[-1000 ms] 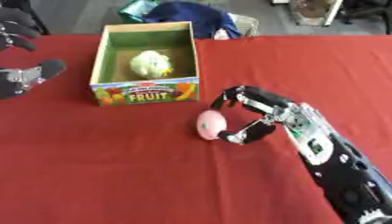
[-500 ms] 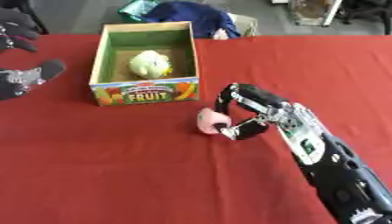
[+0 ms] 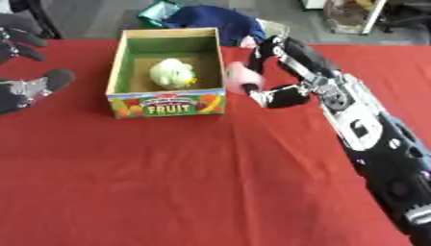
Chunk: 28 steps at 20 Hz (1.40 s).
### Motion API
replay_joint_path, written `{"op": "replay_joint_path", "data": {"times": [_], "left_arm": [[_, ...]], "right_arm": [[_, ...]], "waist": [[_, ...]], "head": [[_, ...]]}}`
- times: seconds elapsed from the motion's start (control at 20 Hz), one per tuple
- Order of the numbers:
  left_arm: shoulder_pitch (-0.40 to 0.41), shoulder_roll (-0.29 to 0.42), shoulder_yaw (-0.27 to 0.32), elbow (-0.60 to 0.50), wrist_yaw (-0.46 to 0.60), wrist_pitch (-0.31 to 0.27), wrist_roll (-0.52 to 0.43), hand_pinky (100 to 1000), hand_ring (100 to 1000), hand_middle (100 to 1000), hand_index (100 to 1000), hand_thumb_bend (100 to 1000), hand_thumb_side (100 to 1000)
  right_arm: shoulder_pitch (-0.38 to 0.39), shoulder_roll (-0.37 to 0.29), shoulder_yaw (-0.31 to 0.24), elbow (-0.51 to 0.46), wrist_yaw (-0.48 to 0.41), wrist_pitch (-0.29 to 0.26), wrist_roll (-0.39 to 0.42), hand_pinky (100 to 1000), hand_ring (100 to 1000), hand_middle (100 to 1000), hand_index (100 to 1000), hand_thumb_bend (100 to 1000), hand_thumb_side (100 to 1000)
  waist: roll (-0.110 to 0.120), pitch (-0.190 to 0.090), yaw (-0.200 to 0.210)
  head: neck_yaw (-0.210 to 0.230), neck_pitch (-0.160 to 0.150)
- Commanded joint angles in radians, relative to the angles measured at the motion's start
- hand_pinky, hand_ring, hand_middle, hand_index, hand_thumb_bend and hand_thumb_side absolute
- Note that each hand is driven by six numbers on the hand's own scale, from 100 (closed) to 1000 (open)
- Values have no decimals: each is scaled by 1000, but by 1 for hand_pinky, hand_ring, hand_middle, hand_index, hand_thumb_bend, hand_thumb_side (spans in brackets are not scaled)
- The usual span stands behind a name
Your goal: Pick up objects on the table and place them in the box.
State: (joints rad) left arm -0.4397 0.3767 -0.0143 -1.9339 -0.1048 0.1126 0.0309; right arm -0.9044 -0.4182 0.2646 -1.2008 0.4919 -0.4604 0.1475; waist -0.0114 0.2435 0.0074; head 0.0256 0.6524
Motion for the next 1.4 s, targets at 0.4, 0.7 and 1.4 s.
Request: {"op": "replay_joint_path", "data": {"times": [0.4,0.7,1.4], "left_arm": [[-113,-38,-34,-34,28,-9,-41,573,625,607,685,813,267],[-155,-62,-50,-41,37,-9,-57,570,624,605,684,823,266],[-151,-67,-55,-39,40,-8,-65,567,623,605,683,823,269]], "right_arm": [[-124,-1,-96,148,96,40,-69,651,721,425,525,101,100],[-178,36,-137,257,194,45,-118,680,761,511,623,159,100],[-183,63,-129,234,366,46,-71,858,904,838,890,375,386]], "waist": [[-27,33,104],[-41,48,166],[-43,49,172]], "head": [[-73,-76],[-112,-104],[-119,-103]]}}
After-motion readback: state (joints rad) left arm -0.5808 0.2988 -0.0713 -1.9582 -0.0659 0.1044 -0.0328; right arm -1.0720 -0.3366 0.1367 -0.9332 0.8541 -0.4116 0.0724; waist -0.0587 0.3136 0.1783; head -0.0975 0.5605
